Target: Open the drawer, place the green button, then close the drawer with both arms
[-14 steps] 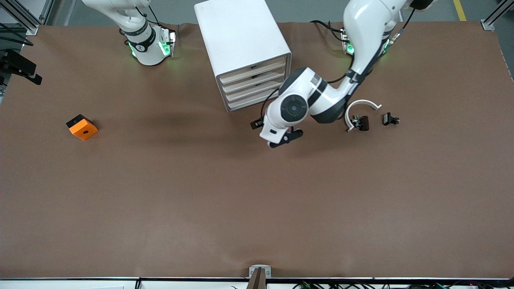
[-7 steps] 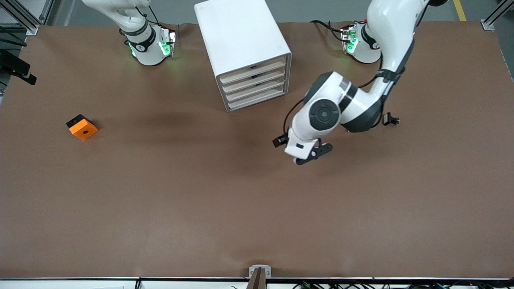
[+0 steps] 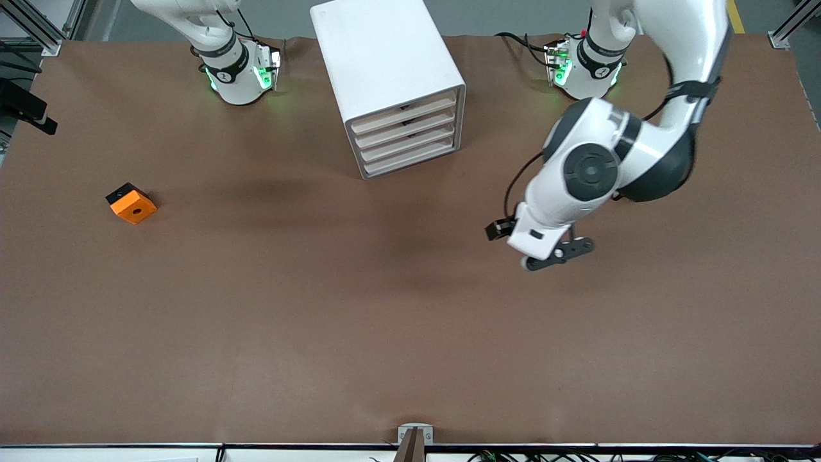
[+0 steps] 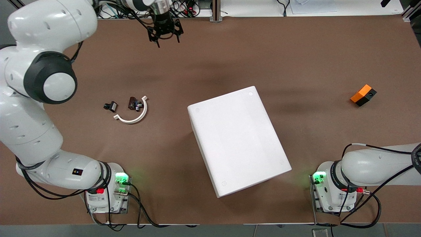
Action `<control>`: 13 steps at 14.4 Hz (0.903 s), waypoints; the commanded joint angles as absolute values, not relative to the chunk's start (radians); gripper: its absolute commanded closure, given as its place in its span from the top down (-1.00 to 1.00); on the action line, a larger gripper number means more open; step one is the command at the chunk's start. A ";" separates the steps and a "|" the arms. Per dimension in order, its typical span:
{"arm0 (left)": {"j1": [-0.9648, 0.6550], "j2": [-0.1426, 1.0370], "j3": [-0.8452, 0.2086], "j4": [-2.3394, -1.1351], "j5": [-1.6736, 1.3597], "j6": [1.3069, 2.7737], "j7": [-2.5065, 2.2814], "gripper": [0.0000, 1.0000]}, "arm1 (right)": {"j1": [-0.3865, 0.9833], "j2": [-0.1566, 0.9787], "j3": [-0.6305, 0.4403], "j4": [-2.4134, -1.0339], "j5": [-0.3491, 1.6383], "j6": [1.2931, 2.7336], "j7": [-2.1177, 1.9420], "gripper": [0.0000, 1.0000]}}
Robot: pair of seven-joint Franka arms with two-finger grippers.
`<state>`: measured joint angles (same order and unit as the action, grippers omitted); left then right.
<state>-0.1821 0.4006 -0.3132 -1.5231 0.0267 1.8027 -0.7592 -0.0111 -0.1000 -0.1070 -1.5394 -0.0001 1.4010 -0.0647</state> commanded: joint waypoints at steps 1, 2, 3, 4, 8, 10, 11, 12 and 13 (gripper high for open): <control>-0.132 0.325 -0.313 -1.554 0.031 1.748 -0.626 1.00 | -0.012 -0.121 -0.107 -1.559 0.014 1.407 -0.051 1.00; -0.126 0.316 -0.310 -1.554 0.031 1.720 -0.597 1.00 | -0.012 -0.121 -0.107 -1.559 0.014 1.407 -0.051 1.00; -0.109 0.302 -0.307 -1.558 0.031 1.712 -0.568 1.00 | -0.014 -0.121 -0.107 -1.559 0.014 1.407 -0.052 1.00; -0.094 0.281 -0.307 -1.574 0.029 1.704 -0.527 1.00 | -0.014 -0.121 -0.107 -1.559 0.014 1.405 -0.052 1.00; -0.083 0.195 -0.255 -1.647 0.025 1.689 -0.387 1.00 | -0.018 -0.121 -0.109 -1.559 0.012 1.402 -0.049 1.00; -0.083 0.172 -0.207 -1.652 0.014 1.663 -0.313 1.00 | -0.018 -0.123 -0.109 -1.559 0.012 1.401 -0.046 1.00; -0.084 0.158 -0.174 -1.651 -0.004 1.643 -0.251 1.00 | -0.020 -0.121 -0.109 -1.559 0.012 1.402 -0.046 1.00; -0.084 0.141 -0.143 -1.654 -0.021 1.632 -0.195 1.00 | -0.020 -0.121 -0.109 -1.560 0.012 1.404 -0.046 1.00; -0.084 0.124 -0.117 -1.663 -0.031 1.622 -0.142 1.00 | -0.020 -0.121 -0.109 -1.560 0.012 1.405 -0.046 1.00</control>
